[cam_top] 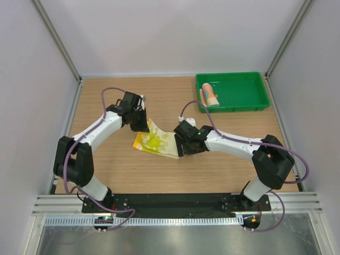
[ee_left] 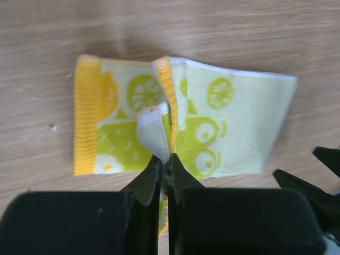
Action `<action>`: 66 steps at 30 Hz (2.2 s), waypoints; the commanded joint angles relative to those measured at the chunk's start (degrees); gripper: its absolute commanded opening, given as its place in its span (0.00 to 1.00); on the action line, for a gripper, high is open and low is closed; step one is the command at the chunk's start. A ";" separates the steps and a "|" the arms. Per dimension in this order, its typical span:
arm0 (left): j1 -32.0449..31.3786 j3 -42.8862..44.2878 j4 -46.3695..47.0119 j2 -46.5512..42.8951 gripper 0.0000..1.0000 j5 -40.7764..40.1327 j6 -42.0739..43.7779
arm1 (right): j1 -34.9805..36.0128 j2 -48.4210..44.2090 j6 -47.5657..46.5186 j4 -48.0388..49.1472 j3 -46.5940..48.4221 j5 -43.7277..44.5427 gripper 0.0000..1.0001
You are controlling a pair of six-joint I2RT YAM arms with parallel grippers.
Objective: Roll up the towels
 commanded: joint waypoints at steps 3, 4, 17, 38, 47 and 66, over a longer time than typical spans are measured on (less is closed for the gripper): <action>3.48 -1.46 9.84 -4.32 0.00 8.85 4.33 | 0.05 0.21 -0.12 1.87 -0.09 0.90 0.72; 4.37 -1.46 9.58 -3.44 0.00 7.02 3.98 | 0.06 0.47 -0.12 2.22 -0.09 0.63 0.72; 6.31 0.74 -1.41 7.65 0.15 -3.54 -1.21 | 0.05 0.04 -1.53 3.02 2.37 -1.74 0.72; 6.40 -7.50 -12.49 -10.54 0.18 -7.24 -8.50 | -3.63 8.73 -1.35 5.30 13.00 -12.20 0.63; 6.40 -11.66 -7.56 -2.66 0.54 -14.70 -9.03 | -4.43 10.76 -2.23 6.53 15.64 -17.21 0.62; 5.70 -6.38 -6.08 3.24 0.53 -17.96 -9.65 | -11.81 13.75 1.55 24.46 3.00 -34.79 0.06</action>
